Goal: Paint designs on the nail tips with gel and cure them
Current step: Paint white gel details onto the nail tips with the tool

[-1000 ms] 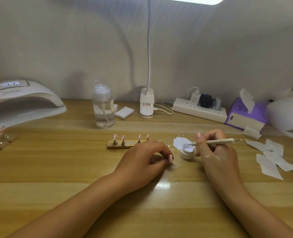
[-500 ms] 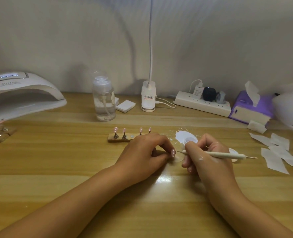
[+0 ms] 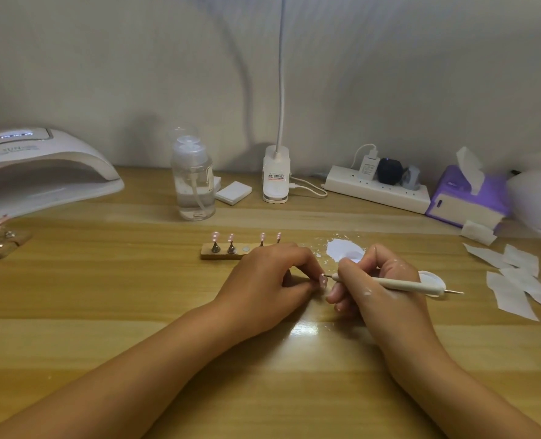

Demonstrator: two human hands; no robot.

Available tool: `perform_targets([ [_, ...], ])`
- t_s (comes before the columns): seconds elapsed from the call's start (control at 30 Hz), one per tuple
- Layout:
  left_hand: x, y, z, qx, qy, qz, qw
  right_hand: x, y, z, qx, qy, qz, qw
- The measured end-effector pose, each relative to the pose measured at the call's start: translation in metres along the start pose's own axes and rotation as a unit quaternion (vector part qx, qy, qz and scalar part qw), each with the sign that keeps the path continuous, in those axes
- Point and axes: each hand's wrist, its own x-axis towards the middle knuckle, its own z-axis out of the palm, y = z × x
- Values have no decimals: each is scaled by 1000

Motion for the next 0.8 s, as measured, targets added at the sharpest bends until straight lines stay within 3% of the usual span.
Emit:
perform_targets([
  [0.8,1,0,0,-2,1,7,1000,0,2,-1,-9,24,5,1000],
])
